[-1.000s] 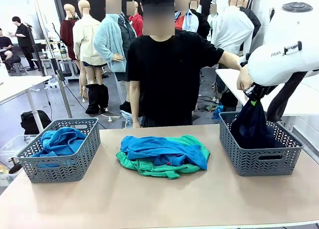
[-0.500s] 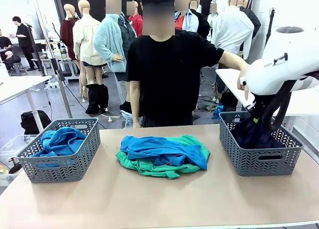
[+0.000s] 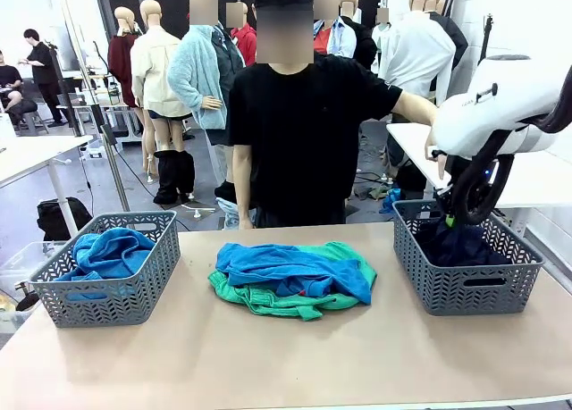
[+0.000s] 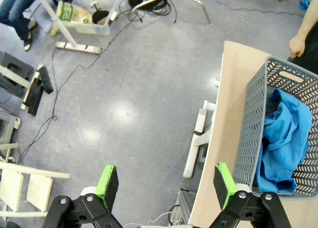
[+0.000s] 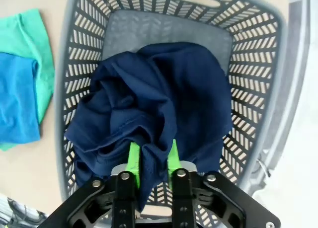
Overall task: Sort the tops and bottoms.
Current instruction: Sort the clothes according to human instructions.
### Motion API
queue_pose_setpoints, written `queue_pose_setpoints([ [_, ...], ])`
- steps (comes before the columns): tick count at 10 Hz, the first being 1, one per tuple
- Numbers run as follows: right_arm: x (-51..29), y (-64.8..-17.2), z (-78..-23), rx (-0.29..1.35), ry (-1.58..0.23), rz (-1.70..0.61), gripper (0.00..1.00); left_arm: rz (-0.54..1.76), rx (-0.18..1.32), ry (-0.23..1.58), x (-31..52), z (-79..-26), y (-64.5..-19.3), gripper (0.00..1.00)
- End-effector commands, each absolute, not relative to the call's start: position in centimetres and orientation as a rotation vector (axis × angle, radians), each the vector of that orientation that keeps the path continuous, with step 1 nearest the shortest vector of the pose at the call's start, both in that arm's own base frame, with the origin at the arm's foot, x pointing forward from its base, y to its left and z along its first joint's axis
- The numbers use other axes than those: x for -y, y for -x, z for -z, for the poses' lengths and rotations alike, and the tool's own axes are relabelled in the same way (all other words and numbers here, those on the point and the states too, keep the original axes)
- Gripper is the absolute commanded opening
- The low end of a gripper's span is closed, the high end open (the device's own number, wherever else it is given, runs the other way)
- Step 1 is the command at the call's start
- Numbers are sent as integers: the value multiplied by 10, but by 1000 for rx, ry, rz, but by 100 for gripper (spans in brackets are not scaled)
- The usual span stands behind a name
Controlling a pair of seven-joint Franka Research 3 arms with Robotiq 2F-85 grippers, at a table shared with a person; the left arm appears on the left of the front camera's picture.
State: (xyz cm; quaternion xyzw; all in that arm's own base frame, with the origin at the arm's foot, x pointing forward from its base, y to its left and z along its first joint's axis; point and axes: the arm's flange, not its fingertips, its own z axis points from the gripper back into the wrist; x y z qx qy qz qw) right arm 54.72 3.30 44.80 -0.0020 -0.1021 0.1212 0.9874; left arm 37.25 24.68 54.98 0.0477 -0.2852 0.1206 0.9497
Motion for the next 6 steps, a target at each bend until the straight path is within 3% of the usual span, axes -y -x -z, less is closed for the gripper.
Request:
queue_pose_setpoints([
  [1, -29, -544, -460, 220, -5, -246, 83, -248, 582, -98, -247, -550, -372, 100],
  [2, -28, -541, -465, 225, 0, -238, 100, -248, 582, -98, -247, -550, -372, 100],
  [6, -27, -520, -493, 276, -7, -279, 100, -248, 582, -98, -247, -550, -372, 100],
])
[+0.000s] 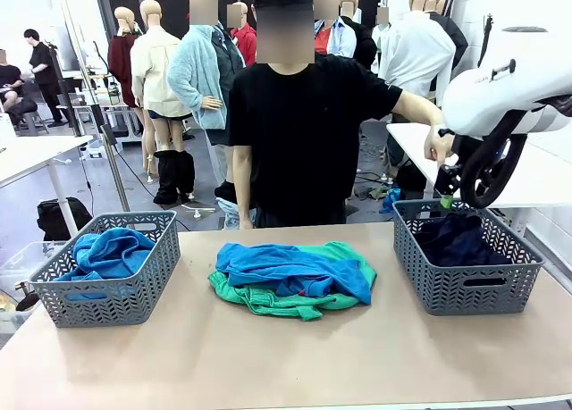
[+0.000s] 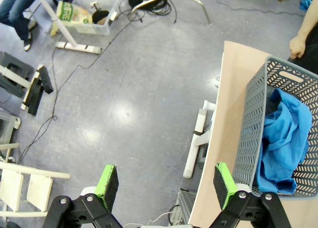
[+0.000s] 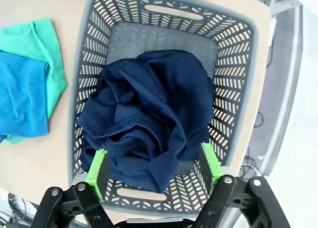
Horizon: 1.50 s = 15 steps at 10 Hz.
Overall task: Sort the tops and bottoms.
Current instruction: Sort the clothes according to human instructions, then lift clothes from the center of the table with your left hand.
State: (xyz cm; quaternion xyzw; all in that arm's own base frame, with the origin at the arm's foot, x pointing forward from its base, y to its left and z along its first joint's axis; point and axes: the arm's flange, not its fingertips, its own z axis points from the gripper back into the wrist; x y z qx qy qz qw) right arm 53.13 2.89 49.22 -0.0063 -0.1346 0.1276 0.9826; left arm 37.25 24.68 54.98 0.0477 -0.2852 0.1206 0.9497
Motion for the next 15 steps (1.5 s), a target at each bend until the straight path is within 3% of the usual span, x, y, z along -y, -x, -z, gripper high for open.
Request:
queue_pose_setpoints([
  [1, -28, -518, -498, 291, -6, -270, 100, -248, 582, -98, -247, -550, -372, 100],
  [10, -30, -524, -500, 285, 15, -266, 100, -248, 582, -98, -247, -550, -372, 100],
  [12, 44, -505, -521, 360, -4, -36, 100, -248, 582, -98, -247, -550, -372, 100],
  [15, 135, -484, -502, 330, 2, 242, 100, -248, 582, -98, -247, -550, -372, 100],
])
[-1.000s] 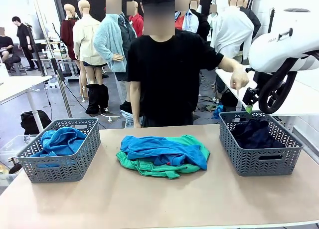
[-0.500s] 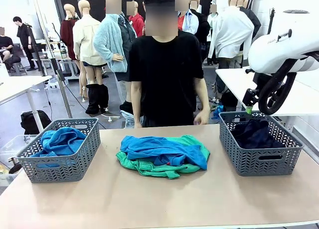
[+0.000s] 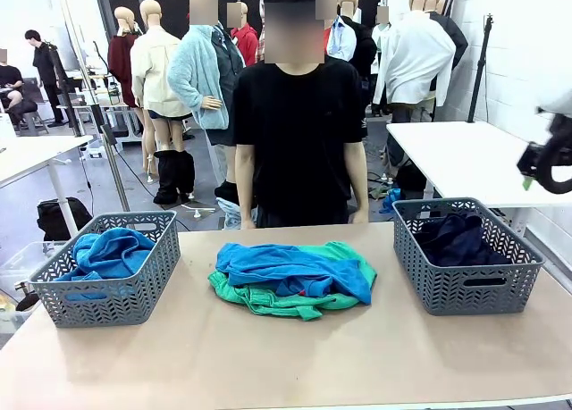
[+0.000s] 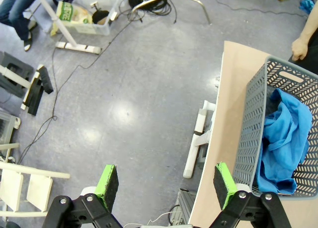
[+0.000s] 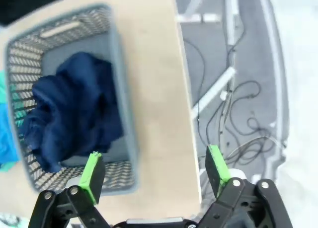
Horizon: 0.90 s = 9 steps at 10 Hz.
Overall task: Sort the tops and bottoms.
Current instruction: Lift clothes from the center of the table with your left hand.
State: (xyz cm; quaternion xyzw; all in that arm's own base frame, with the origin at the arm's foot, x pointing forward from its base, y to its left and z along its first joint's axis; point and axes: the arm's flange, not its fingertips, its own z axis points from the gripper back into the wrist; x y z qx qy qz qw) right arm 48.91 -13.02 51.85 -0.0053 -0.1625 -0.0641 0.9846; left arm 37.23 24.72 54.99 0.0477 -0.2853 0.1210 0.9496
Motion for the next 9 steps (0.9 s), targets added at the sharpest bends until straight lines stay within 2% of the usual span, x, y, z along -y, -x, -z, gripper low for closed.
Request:
queue_pose_setpoints([
  [1, 170, -475, -493, 344, -56, 351, 100, -248, 582, -98, -247, -550, -372, 100],
  [3, 210, -458, -470, 382, -153, 374, 100, -248, 582, -98, -247, -550, -372, 100],
  [4, 195, -465, -492, 305, -45, 335, 100, -248, 582, -98, -247, -550, -372, 100],
  [5, 195, -465, -492, 305, -45, 335, 100, -246, 580, -97, -247, -550, -372, 100],
  [9, 195, -465, -492, 305, -45, 335, 100, 302, 797, 41, -117, -608, -368, 100],
])
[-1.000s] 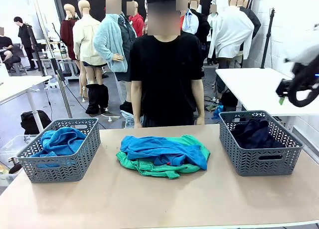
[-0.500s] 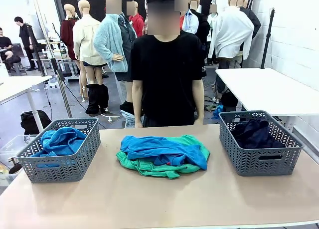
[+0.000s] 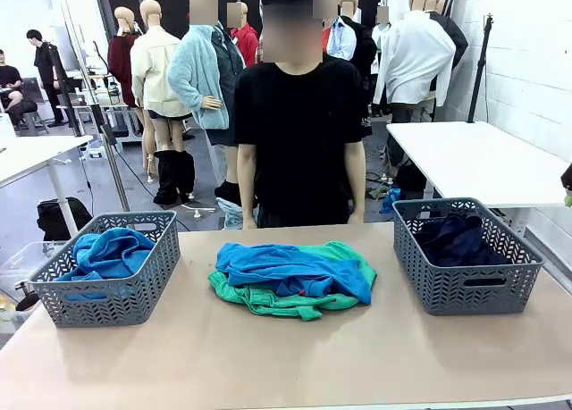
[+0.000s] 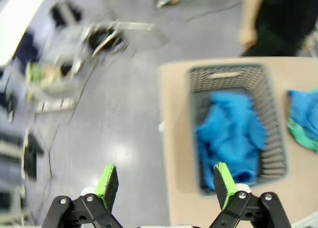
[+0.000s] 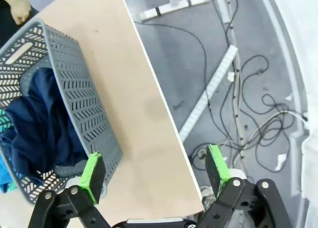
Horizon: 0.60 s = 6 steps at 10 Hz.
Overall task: Sort the tops and bottoms.
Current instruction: Lift clothes from the center of the table with your left hand.
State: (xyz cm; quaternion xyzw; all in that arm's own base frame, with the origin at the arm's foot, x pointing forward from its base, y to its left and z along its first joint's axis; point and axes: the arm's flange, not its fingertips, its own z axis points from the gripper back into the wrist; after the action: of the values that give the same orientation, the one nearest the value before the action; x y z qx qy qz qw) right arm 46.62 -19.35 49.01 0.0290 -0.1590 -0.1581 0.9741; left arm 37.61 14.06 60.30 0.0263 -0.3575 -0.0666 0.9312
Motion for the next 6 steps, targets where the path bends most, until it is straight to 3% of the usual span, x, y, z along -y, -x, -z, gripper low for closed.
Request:
queue_pose_setpoints([
  [1, 195, -465, -492, 305, -45, 335, 100, 446, 797, 24, -77, -612, -366, 100],
  [5, 195, -465, -492, 305, -45, 335, 100, 963, 581, -80, 78, -545, -368, 100],
  [6, 195, -465, -492, 305, -45, 335, 100, 1029, 521, -31, 98, -528, -363, 100],
])
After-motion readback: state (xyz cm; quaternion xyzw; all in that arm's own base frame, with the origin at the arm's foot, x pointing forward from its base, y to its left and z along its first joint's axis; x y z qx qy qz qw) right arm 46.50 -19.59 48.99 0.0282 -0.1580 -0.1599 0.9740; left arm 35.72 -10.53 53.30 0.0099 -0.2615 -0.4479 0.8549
